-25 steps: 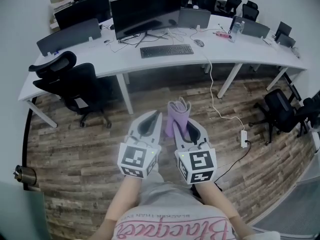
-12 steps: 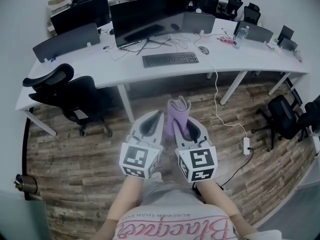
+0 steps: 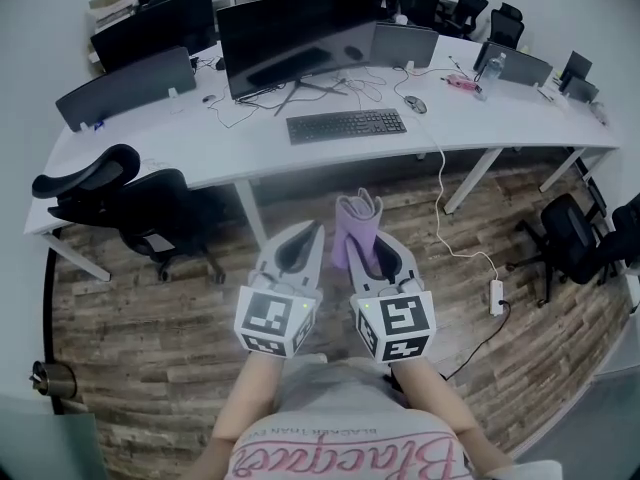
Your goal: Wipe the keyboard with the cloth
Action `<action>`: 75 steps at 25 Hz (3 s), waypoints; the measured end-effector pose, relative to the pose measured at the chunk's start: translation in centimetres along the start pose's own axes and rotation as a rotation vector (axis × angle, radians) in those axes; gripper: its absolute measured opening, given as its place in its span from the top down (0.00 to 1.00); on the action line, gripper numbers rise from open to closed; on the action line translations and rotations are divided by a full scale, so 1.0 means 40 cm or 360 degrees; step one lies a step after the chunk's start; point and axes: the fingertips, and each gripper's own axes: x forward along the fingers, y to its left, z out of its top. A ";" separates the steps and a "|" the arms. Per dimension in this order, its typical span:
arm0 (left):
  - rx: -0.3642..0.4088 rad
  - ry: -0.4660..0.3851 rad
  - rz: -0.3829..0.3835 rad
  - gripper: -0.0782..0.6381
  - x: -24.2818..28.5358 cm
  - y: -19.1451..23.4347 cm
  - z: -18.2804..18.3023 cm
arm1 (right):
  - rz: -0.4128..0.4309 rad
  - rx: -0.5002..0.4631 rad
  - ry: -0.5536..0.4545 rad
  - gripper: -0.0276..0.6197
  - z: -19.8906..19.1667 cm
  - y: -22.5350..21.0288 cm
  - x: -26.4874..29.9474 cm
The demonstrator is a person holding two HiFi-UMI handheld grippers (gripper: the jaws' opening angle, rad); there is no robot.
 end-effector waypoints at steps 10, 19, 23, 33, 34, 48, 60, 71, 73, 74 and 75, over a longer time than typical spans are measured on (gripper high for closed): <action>-0.0024 0.0020 -0.0042 0.88 0.100 0.042 -0.019 | -0.0041 0.0021 0.0036 0.82 -0.011 -0.061 0.084; -0.0016 0.0060 -0.0030 0.88 0.199 0.096 -0.031 | -0.0023 0.0059 0.0050 0.82 -0.016 -0.114 0.183; -0.0012 0.0083 -0.0012 0.88 0.263 0.138 -0.046 | -0.0009 0.0070 0.0061 0.82 -0.021 -0.149 0.249; -0.0008 0.0128 0.0049 0.88 0.482 0.225 -0.061 | 0.0055 0.0093 0.0096 0.82 -0.010 -0.295 0.447; -0.0006 0.0127 0.0059 0.88 0.507 0.235 -0.059 | 0.0068 0.0091 0.0099 0.82 -0.008 -0.310 0.469; -0.0011 0.0156 0.0232 0.88 0.823 0.359 -0.082 | 0.0252 0.0077 0.0129 0.82 0.009 -0.520 0.743; 0.0017 0.0189 0.0342 0.88 0.924 0.429 -0.099 | 0.0356 0.0105 0.0126 0.82 0.023 -0.581 0.858; -0.0082 0.0271 0.0442 0.88 0.946 0.573 -0.164 | 0.0405 0.0138 0.0215 0.82 -0.006 -0.559 0.990; -0.0106 0.0284 0.0456 0.88 0.954 0.613 -0.177 | 0.0418 0.0136 0.0243 0.82 -0.011 -0.552 1.028; -0.0114 0.0291 0.0461 0.88 0.958 0.634 -0.182 | 0.0427 0.0127 0.0254 0.82 -0.013 -0.548 1.049; -0.0119 0.0298 0.0465 0.88 0.964 0.656 -0.189 | 0.0436 0.0114 0.0264 0.82 -0.014 -0.543 1.071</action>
